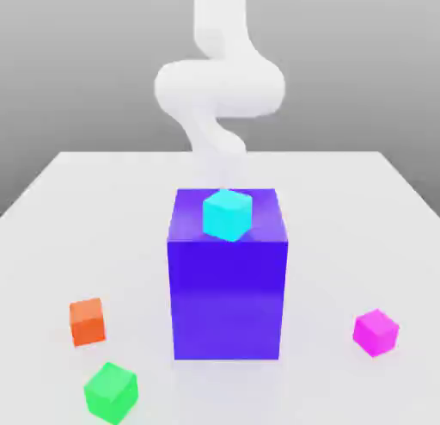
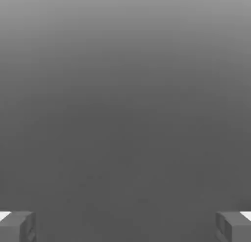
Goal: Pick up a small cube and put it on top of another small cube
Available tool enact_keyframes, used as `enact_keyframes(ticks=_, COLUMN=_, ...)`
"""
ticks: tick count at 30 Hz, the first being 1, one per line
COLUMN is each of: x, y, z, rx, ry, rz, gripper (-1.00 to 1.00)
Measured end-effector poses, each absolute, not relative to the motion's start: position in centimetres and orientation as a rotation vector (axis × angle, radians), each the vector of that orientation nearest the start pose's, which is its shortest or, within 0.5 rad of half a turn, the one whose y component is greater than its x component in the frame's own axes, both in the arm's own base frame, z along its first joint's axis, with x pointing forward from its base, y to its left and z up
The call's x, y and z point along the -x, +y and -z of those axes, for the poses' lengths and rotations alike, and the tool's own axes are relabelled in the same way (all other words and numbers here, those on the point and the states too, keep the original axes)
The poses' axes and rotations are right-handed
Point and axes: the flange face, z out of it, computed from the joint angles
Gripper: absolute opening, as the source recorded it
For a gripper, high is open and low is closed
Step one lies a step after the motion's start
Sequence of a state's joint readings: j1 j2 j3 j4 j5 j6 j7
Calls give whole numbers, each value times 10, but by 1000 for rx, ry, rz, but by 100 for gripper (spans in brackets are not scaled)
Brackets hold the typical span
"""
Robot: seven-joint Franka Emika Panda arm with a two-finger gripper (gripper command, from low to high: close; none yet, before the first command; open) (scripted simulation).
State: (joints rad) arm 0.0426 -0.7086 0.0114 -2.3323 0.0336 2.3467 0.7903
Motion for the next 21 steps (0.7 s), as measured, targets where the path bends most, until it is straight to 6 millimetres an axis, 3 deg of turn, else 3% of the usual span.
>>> enact_keyframes(ticks=5, x=-430, y=80, z=-567, rx=2611, ry=886, rz=676, gripper=0)
enact_keyframes(ticks=10, x=-444, y=141, z=-464, rx=2731, ry=791, rz=465, gripper=0)
enact_keyframes(ticks=16, x=-422, y=206, z=-339, rx=2885, ry=672, rz=239, gripper=0)
enact_keyframes(ticks=19, x=-393, y=237, z=-279, rx=2972, ry=582, rz=136, gripper=0)
enact_keyframes(ticks=21, x=-372, y=248, z=-241, rx=3028, ry=542, rz=76, gripper=0)
